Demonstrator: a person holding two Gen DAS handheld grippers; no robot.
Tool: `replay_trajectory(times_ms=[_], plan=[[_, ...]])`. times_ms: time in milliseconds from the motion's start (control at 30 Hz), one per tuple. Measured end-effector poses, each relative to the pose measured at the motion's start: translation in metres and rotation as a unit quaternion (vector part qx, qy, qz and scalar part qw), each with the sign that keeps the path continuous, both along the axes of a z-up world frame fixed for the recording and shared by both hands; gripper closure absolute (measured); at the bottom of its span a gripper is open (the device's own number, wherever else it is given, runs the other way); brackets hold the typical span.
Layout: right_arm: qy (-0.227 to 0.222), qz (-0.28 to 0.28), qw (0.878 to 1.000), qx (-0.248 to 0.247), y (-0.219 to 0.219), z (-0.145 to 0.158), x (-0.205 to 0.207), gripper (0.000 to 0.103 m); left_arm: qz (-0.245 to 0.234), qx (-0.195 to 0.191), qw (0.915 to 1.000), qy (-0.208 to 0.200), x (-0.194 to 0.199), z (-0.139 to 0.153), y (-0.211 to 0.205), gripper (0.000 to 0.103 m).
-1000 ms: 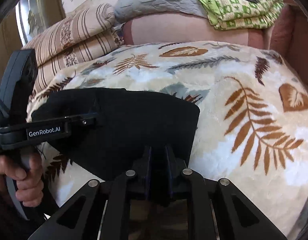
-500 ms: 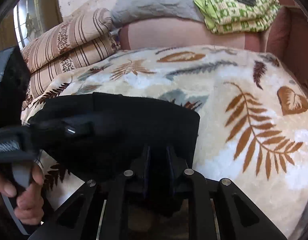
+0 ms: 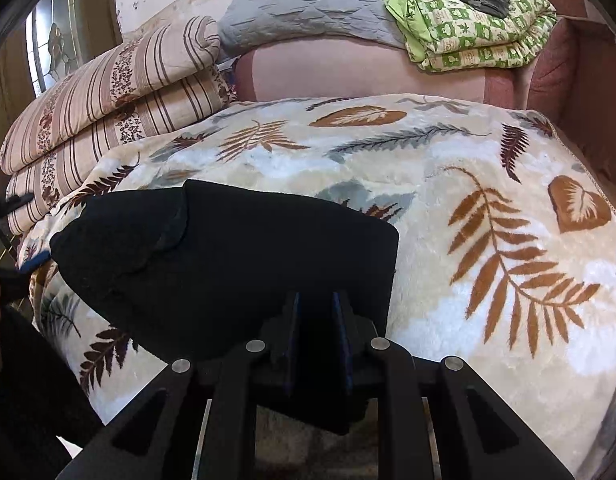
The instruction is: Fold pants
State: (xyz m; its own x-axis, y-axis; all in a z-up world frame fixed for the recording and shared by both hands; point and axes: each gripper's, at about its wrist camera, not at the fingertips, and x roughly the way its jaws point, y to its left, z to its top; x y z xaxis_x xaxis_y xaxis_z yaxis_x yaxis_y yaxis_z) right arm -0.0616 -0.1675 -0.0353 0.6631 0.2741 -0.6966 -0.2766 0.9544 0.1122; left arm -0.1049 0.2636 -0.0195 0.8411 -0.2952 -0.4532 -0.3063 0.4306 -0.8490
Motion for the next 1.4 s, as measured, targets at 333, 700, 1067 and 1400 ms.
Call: replay_trajectory(times_ms=[333,700,1067,1400], plan=[[-0.003,0.000,1.000,-0.001,0.000,0.000,-0.001,0.085,-0.018,-0.089,0.9958,-0.004,0.025,-0.033,0.004,0.009],[-0.004,0.001,1.000,0.000,-0.001,-0.001,-0.001,0.085,0.023,-0.054,0.9981,0.020,0.019,-0.030,0.013,0.083],[0.012,-0.004,0.999,0.037,-0.008,0.001,0.002,0.084,-0.015,0.353,0.9354,-0.011,0.024,0.050,-0.074,0.093],[-0.035,-0.062,0.986,0.153,-0.057,0.032,-0.005,0.083,-0.218,0.479,0.8315,-0.179,0.019,0.089,-0.232,0.093]])
